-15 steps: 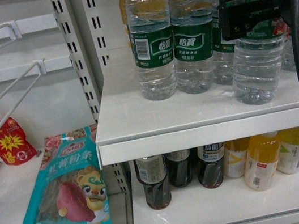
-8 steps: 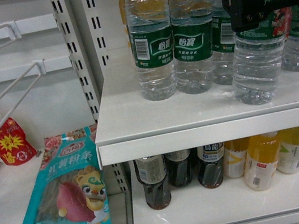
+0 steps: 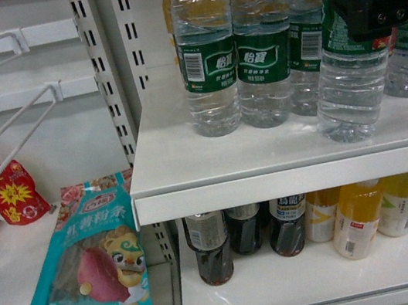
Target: Move water from second to third shelf
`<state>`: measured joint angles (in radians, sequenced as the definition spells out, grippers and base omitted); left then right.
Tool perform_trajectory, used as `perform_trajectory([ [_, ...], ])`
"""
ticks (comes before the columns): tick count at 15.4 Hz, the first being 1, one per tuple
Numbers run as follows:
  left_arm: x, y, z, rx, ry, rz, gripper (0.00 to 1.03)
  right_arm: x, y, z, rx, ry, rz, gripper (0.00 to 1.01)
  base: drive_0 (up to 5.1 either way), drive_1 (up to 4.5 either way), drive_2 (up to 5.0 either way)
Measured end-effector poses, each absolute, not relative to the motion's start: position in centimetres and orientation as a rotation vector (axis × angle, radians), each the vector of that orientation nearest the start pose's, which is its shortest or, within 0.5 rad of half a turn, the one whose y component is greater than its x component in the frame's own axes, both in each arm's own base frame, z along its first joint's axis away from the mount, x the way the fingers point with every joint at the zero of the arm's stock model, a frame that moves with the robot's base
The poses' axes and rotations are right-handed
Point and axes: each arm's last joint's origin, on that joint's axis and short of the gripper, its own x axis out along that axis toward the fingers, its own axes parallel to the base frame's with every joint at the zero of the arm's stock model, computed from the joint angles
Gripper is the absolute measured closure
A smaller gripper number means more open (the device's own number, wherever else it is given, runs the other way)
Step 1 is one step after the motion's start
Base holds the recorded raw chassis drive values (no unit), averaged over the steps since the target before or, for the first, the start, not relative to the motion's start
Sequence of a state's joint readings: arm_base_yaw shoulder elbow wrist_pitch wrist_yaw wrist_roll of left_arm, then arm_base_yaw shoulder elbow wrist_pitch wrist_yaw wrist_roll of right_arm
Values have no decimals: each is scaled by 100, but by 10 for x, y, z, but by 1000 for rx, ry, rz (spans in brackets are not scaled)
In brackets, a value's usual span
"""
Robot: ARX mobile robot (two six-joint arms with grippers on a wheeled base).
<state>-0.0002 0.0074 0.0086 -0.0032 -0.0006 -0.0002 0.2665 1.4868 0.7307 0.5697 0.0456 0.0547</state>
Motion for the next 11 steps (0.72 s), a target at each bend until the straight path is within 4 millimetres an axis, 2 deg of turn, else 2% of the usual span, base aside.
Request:
perform_trajectory([
  [3,98,0,166,0,2,1,5,273,82,231,32,171,225,3,0,0,0],
  [6,98,0,166,0,2,1,5,232,78,245,33,111,239,3,0,0,0],
  [7,98,0,166,0,2,0,5,200,64,248,33,-2,82,16,0,0,0],
  [8,98,0,166,0,2,1,5,159,28,205,4,12,-8,66,0,0,0],
  [9,98,0,166,0,2,1,5,149,20,198,6,0,0,92,0,0,0],
  [10,98,0,166,0,2,1,5,145,17,194,4,2,-5,99,0,0,0],
  [11,98,0,166,0,2,1,5,141,14,190,2,6,-6,99,0,0,0],
])
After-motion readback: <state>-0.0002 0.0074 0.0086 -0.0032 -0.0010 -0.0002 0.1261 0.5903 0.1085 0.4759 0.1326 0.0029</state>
